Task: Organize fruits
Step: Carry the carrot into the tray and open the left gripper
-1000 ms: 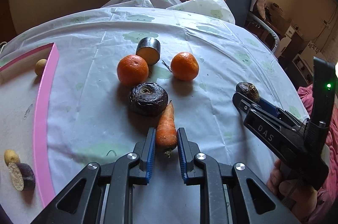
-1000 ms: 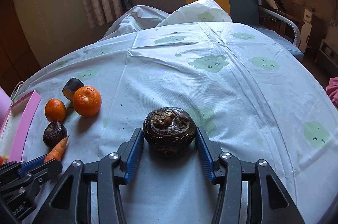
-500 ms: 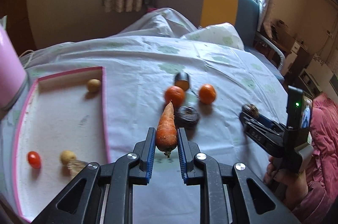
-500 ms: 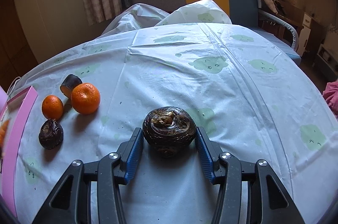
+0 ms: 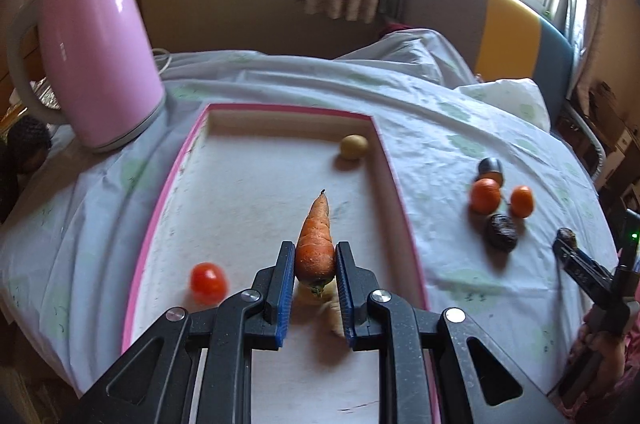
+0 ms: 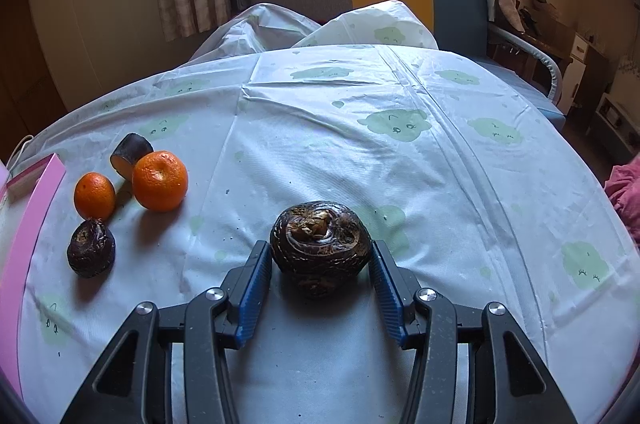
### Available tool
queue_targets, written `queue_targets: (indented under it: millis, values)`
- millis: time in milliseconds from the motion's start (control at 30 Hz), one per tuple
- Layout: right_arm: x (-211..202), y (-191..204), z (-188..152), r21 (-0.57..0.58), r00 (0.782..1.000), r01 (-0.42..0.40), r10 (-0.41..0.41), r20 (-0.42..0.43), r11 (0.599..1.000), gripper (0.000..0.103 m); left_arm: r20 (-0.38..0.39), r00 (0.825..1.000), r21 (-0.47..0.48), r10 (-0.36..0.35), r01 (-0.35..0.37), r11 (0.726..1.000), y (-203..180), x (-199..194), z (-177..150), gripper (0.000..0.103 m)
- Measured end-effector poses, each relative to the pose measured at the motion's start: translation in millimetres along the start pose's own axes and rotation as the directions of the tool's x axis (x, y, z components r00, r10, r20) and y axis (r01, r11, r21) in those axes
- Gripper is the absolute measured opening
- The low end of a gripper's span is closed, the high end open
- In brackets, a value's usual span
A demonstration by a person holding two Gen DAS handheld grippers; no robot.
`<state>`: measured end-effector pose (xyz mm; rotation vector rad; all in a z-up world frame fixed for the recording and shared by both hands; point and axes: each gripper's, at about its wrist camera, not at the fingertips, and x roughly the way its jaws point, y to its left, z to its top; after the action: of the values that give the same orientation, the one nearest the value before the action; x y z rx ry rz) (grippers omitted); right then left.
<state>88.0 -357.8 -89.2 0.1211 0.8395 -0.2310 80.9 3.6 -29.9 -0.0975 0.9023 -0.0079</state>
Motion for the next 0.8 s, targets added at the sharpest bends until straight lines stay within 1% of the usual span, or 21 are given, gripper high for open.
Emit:
queue_targets:
  millis: [100,400,533,667,800]
  values:
    - [0.2,0.8,0.2,-0.005,1.0,0.006,-0.006,-0.001,1.0,0.052,-0.015,1.0,-0.02,0.021,-0.022,1.0,12.2,9.2,-2.0,0.02]
    - [-0.5,2.3,0.2,-0.017,1.0,0.02,-0.02,-0.002,1.0,0.052,-0.068,0.997,-0.047,0.022,-0.026,0.999,25.1,26.7,-10.1,0.021]
    - [-1.0,3.7,-0.2,-0.022,1.0,0.025,-0.025,-0.002,0.999,0.052,-0.066,0.998,-0.046,0.024,-0.027,0.999,26.2,24.4,-11.4,0.026]
    - [-1.0,4.6,0.2,-0.024,1.0,0.03,-0.03,-0.004,0.999,0.052,-0.054,0.998,-0.05,0.027,-0.03,0.998,28.2,16.1,-11.1,0.027]
    - [-1.8,5.3,-0.2,-0.029,0.999,0.035,-0.035,-0.004,0.999,0.051,-0.02,1.0,-0.042,0.02,-0.021,0.999,28.2,1.1,-10.4,0.027]
